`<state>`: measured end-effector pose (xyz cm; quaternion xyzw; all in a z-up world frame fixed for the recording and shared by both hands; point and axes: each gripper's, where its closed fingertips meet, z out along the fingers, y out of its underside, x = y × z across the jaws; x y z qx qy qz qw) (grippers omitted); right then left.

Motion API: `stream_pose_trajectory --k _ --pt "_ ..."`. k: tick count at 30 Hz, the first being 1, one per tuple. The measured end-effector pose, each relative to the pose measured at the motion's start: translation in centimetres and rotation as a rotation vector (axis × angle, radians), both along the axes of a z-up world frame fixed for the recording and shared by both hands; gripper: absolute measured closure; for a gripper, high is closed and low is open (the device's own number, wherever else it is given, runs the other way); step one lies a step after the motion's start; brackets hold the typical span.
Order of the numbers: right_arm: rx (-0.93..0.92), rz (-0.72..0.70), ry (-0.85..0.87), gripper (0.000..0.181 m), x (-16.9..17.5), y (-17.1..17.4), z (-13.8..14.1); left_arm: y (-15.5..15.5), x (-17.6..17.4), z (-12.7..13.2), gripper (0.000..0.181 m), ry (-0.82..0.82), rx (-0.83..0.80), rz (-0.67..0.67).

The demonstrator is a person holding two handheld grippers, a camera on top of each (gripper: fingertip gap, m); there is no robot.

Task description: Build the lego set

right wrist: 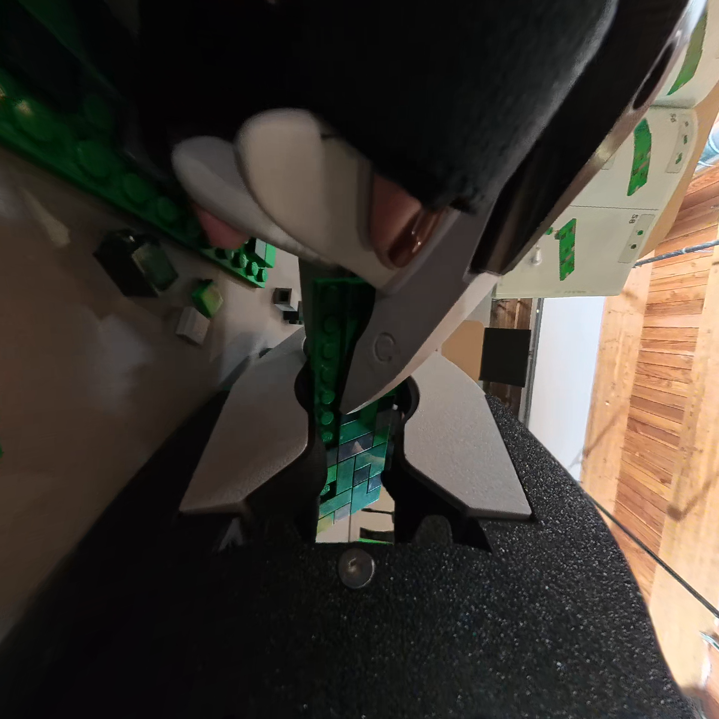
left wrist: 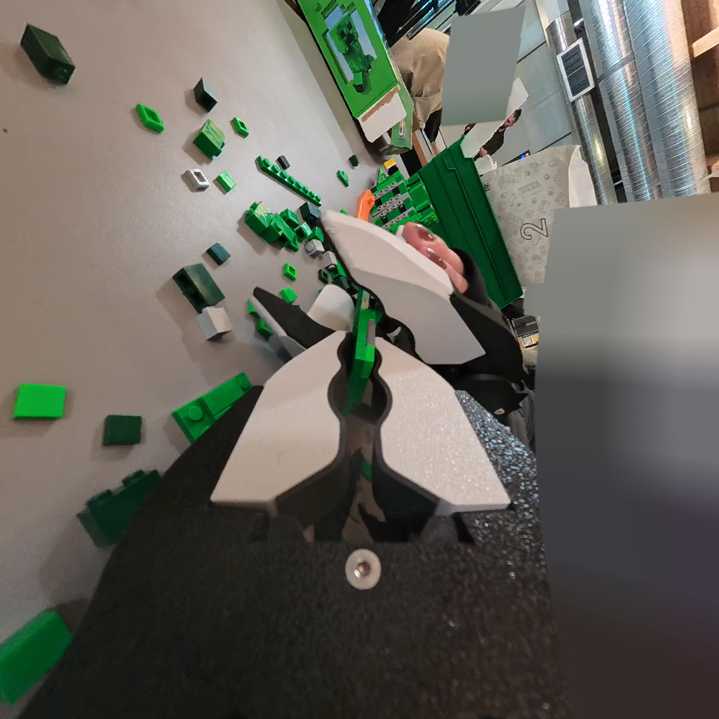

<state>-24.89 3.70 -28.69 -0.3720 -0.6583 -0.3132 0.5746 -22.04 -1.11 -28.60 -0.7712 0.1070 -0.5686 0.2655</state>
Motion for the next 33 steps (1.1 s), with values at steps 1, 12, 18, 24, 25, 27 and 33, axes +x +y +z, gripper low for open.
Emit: stream_pose_trajectory --k 1,12,18,24,25,27,33 --pt "0.008 0.001 -0.002 0.143 0.0 0.0 0.1 0.0 0.0 0.0 0.175 -0.007 -0.003 0.0" --pt "-0.246 0.001 0.161 0.14 0.9 0.2 -0.4 0.2 -0.2 0.5 0.175 0.006 0.066 0.038" --pt "-0.363 0.08 0.131 0.141 0.7 -0.5 -0.9 -0.2 -0.2 0.7 0.175 0.087 0.182 0.026" --pt "-0.401 0.112 0.1 0.142 0.5 -1.1 -1.1 -0.9 -0.1 0.6 0.174 0.21 0.326 -0.028" --pt "-0.36 0.109 0.088 0.142 0.5 -1.0 -0.9 -0.9 -0.1 0.7 0.175 0.187 0.299 -0.022" --pt "-0.224 0.065 0.025 0.142 0.5 -0.4 -0.5 -0.8 -0.2 0.7 0.175 0.12 0.211 0.0" --pt "0.018 -0.033 -0.041 0.142 0.5 0.7 0.3 -0.2 -0.9 0.2 0.172 0.053 0.08 0.058"
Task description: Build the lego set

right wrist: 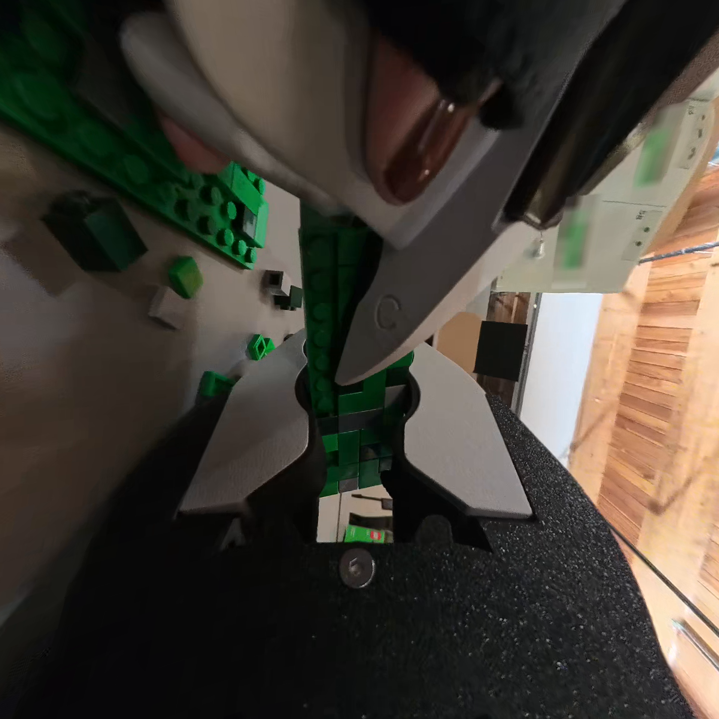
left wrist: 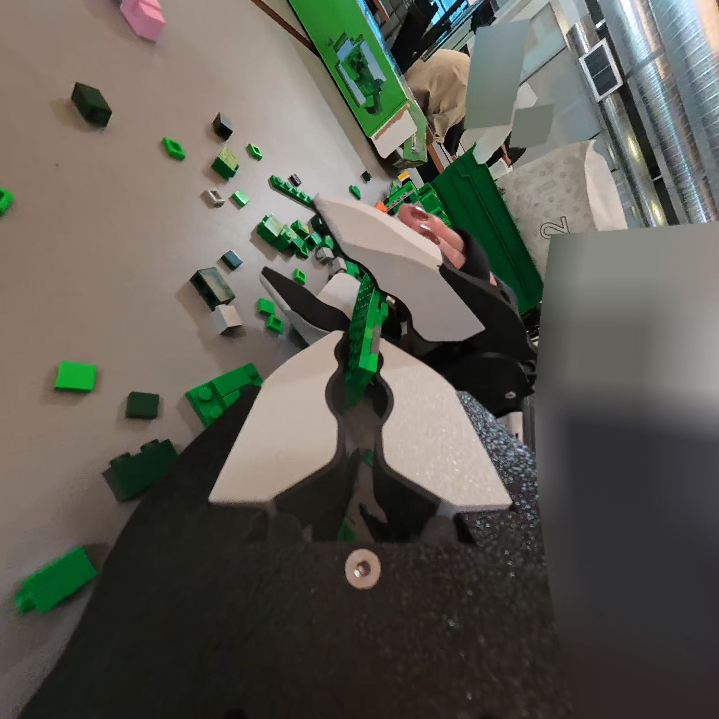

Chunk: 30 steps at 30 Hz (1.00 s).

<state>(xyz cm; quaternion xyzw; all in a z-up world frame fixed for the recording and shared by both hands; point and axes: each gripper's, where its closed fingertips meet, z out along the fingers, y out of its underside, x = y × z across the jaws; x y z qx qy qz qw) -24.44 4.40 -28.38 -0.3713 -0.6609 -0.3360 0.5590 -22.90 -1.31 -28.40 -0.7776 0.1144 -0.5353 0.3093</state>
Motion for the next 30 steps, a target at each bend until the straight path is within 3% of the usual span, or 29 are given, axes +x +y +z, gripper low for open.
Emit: stream_pose_trajectory --k 4,9,11,13,21,26,30 --pt "-0.023 -0.008 0.046 0.142 -0.1 0.1 0.1 0.1 -0.1 0.1 0.172 -0.009 0.009 0.011" --pt "-0.211 -0.021 0.167 0.142 0.1 0.1 -0.3 0.5 0.0 0.9 0.171 0.085 0.193 0.014" --pt "-0.206 -0.039 0.18 0.142 0.4 0.5 -0.1 1.2 -0.3 1.3 0.143 0.11 0.251 0.056" --pt "-0.148 -0.046 0.16 0.14 0.8 0.8 0.2 1.4 -0.7 1.5 0.131 0.138 0.293 0.072" --pt "-0.024 0.032 0.208 0.142 0.6 0.5 1.6 1.3 -0.4 2.6 0.13 0.208 0.473 0.075" --pt "0.004 0.089 0.252 0.142 0.0 -0.4 2.5 0.7 0.0 3.6 0.143 0.173 0.564 0.049" --pt "0.002 0.136 0.267 0.143 -0.5 -1.1 2.7 0.6 0.4 3.4 0.128 0.217 0.589 0.037"
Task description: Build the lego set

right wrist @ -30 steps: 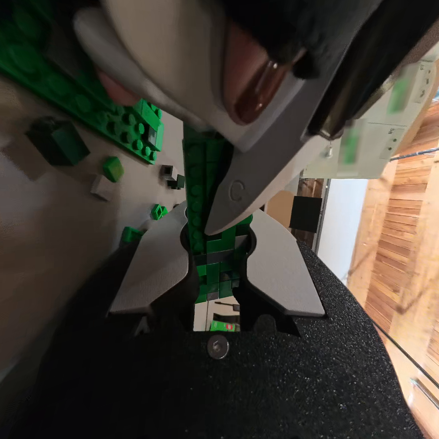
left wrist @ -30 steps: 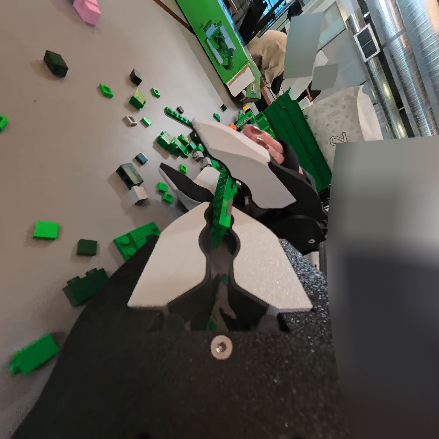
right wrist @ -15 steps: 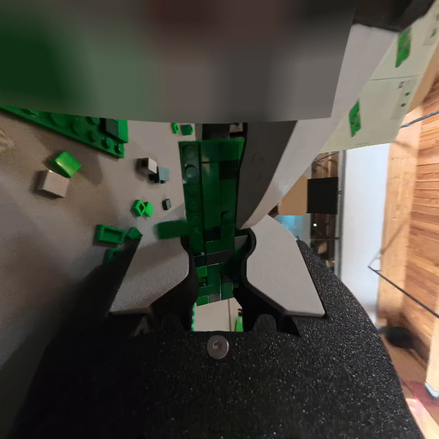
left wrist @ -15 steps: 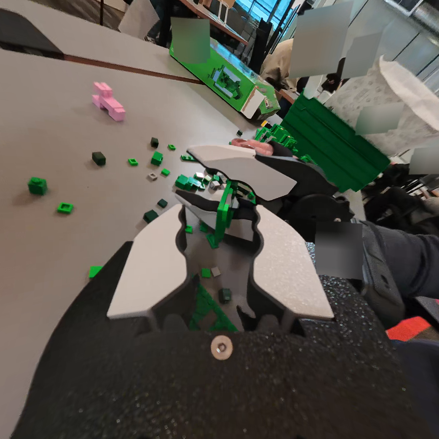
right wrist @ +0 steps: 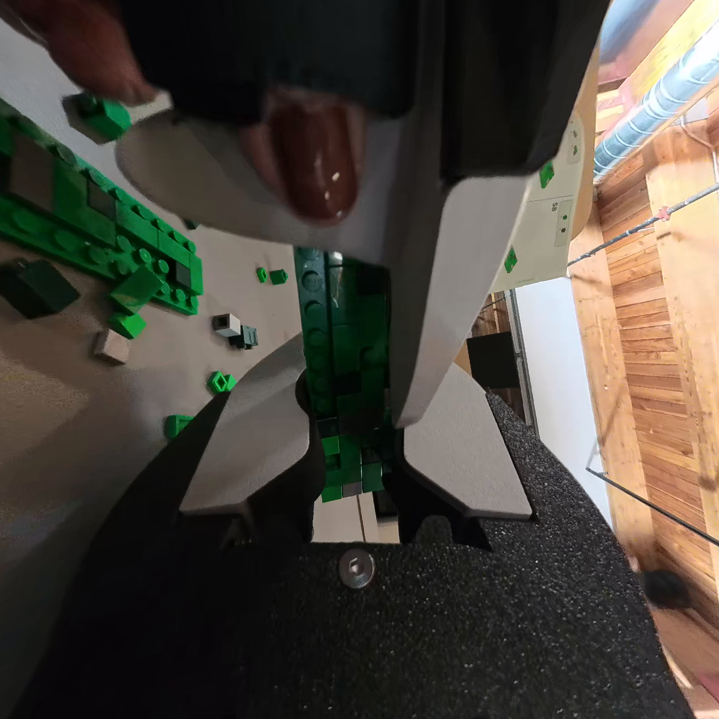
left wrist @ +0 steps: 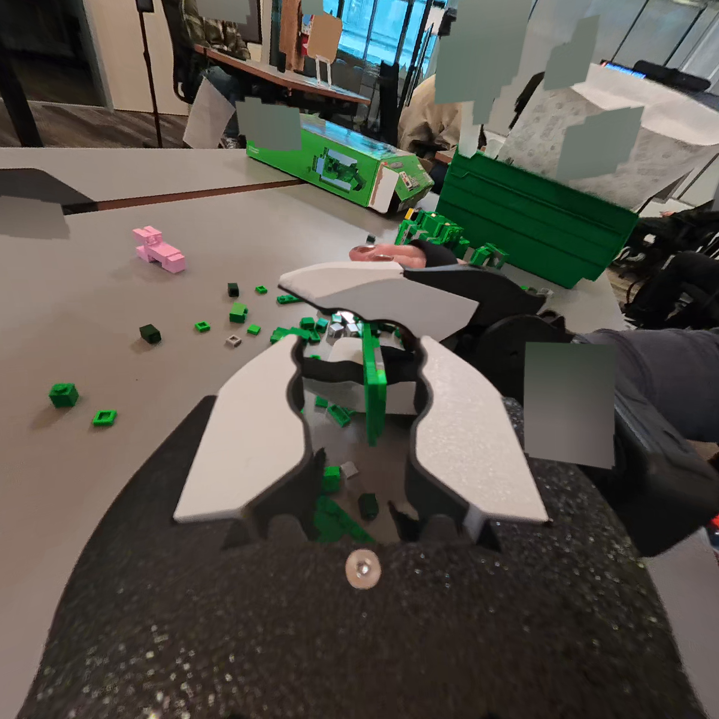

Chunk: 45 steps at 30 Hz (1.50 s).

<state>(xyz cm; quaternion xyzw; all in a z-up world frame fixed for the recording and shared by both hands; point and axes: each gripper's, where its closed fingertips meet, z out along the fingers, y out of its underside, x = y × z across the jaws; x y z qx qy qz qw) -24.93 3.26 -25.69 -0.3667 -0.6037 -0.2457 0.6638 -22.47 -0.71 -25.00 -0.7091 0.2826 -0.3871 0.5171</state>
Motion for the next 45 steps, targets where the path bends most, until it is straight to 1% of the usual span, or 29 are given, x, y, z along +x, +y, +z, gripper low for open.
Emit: stream_pose_trajectory --k 2,3,5,7,9,11,14,15,17,20,21,24,26,29,31,33,34,35,36,38,42,45 --pt "-0.014 0.012 0.014 0.142 -0.1 -0.1 0.0 0.0 0.3 -0.5 0.116 0.052 0.002 0.004" --pt "-0.021 0.017 0.025 0.142 -0.1 -0.2 0.1 0.2 0.4 -0.8 0.108 0.085 0.012 0.019" --pt "-0.035 0.02 0.049 0.142 0.1 -0.1 0.2 0.6 0.5 -0.9 0.077 0.151 0.067 0.065" --pt "-0.045 0.03 0.08 0.142 0.2 -0.1 0.5 1.2 0.1 -0.7 0.055 0.195 0.133 0.141" --pt "-0.055 0.03 0.102 0.142 0.4 0.0 0.7 1.8 -0.6 -0.2 0.035 0.196 0.189 0.207" --pt "-0.069 0.02 0.102 0.143 0.5 0.3 0.5 1.4 -0.5 0.2 0.035 0.152 0.191 0.167" --pt "-0.067 0.027 0.107 0.143 0.4 0.2 0.6 1.8 -1.1 0.6 0.035 0.094 0.16 0.193" --pt "-0.067 0.029 0.108 0.142 0.4 0.1 0.6 1.9 -1.3 0.8 0.038 0.058 0.142 0.201" --pt "-0.066 0.03 0.107 0.142 0.4 0.1 0.6 1.9 -1.5 1.2 0.053 -0.025 0.101 0.194" --pt "-0.072 0.029 0.112 0.143 0.4 0.2 0.6 1.8 -1.9 1.1 0.079 -0.136 -0.007 0.164" --pt "-0.073 0.029 0.115 0.143 0.4 0.2 0.6 1.7 -1.8 1.1 0.091 -0.169 -0.047 0.14" --pt "-0.077 0.031 0.116 0.143 0.4 0.2 0.6 0.9 -1.3 1.5 0.115 -0.26 -0.111 0.042" --pt "-0.077 0.037 0.113 0.143 0.3 0.0 0.5 0.6 -0.9 1.2 0.115 -0.25 -0.127 0.006" --pt "-0.077 0.051 0.106 0.143 -0.1 -0.4 0.5 0.1 0.1 0.7 0.115 -0.177 -0.113 -0.039" --pt "-0.074 0.063 0.102 0.142 -0.3 -0.7 0.5 -0.4 0.8 0.3 0.122 -0.114 -0.09 -0.066" --pt "-0.081 0.06 0.092 0.142 -0.4 -0.7 0.3 -1.1 1.3 0.2 0.135 -0.081 -0.07 -0.111" --pt "-0.087 0.059 0.098 0.142 -0.3 -0.7 0.3 -1.3 1.3 0.2 0.145 -0.082 -0.074 -0.124" --pt "-0.096 0.064 0.109 0.143 -0.4 -0.7 0.4 -1.4 1.3 -0.2 0.16 -0.067 -0.108 -0.132" --pt "-0.116 0.068 0.106 0.142 -0.4 -0.8 0.2 -1.4 1.3 -0.8 0.167 -0.046 -0.153 -0.134" --pt "-0.137 0.082 0.1 0.143 -0.6 -0.9 -0.1 -1.2 1.0 -1.2 0.175 -0.04 -0.19 -0.122" --pt "-0.202 0.121 0.118 0.141 -0.8 -1.1 -0.5 -1.4 1.0 -1.5 0.175 -0.028 -0.205 -0.125" --pt "-0.265 0.086 0.112 0.134 -0.4 -0.6 -1.3 -1.0 0.5 -1.6 0.175 -0.044 -0.235 -0.101"
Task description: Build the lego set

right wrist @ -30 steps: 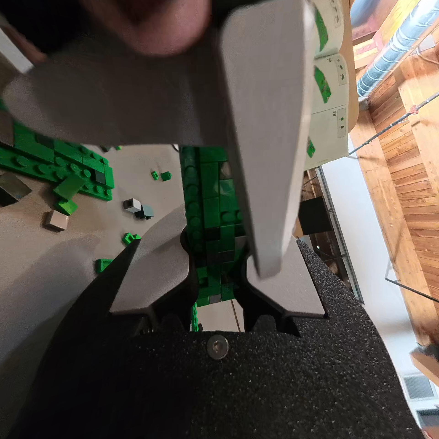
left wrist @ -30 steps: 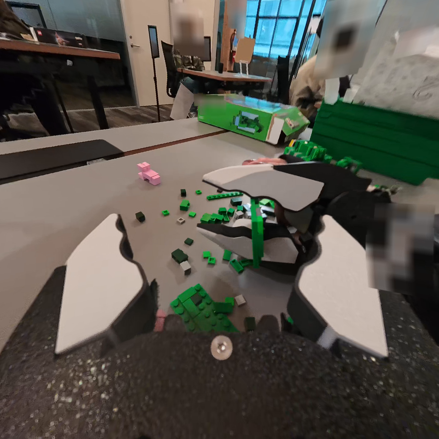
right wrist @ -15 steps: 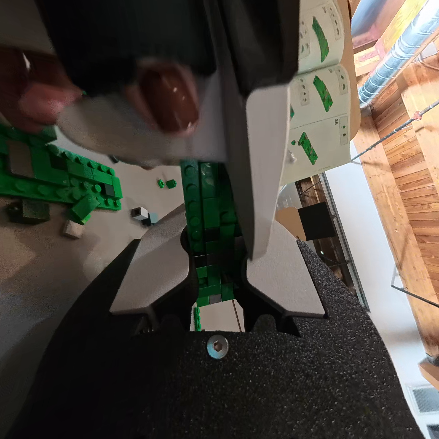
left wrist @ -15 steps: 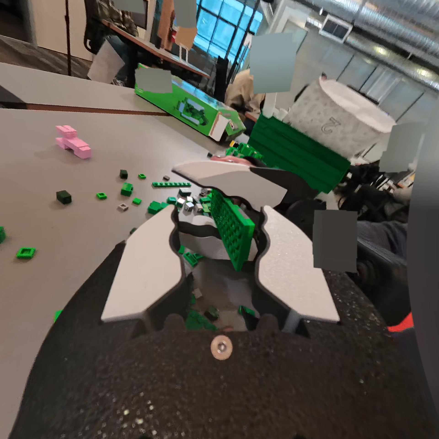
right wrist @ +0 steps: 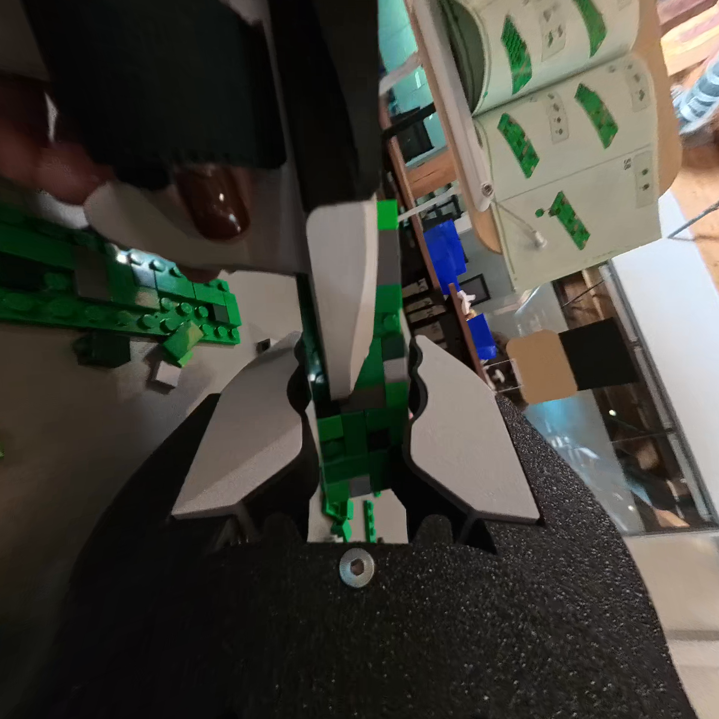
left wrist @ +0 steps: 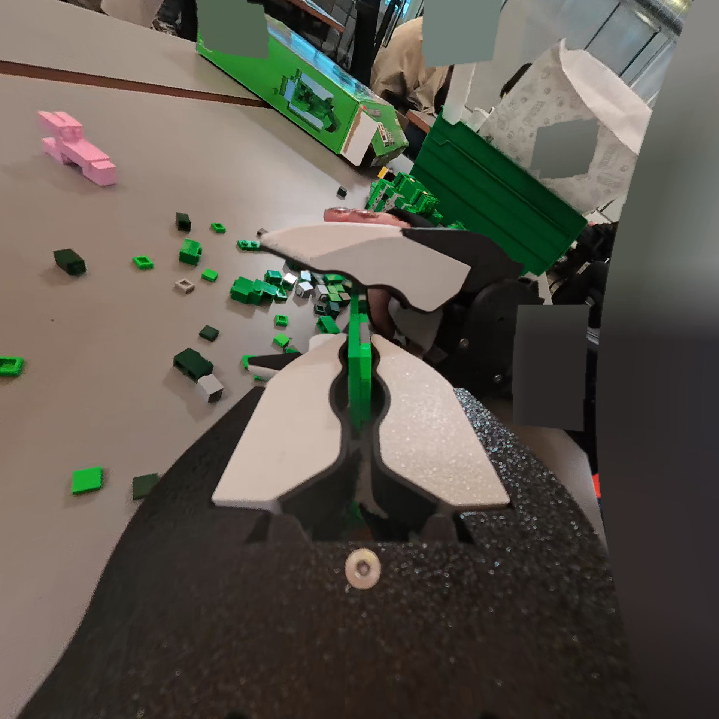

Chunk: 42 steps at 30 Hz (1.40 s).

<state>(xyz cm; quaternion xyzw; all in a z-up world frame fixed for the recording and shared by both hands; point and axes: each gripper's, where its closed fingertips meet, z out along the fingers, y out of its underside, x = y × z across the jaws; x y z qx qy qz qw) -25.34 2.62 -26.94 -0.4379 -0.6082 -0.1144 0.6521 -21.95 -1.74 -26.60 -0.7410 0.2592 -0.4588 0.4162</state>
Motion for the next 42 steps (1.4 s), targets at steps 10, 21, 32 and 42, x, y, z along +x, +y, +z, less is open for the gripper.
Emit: stream_pose_trajectory --k 10,21,32,42 --pt "-0.128 -0.002 -0.054 0.143 0.0 0.0 -1.5 -0.4 0.0 -0.6 0.175 0.021 -0.049 -0.036" --pt "0.294 -0.31 -0.334 0.144 1.0 2.4 -0.8 0.7 -0.7 -1.8 0.173 -0.052 -0.243 0.043" --pt "0.38 -0.307 -0.356 0.144 0.7 2.4 -0.2 0.7 -0.8 -1.6 0.172 -0.123 -0.314 0.02" --pt "0.449 -0.31 -0.373 0.144 0.6 2.3 0.3 0.7 -0.9 -1.4 0.172 -0.182 -0.366 0.011"
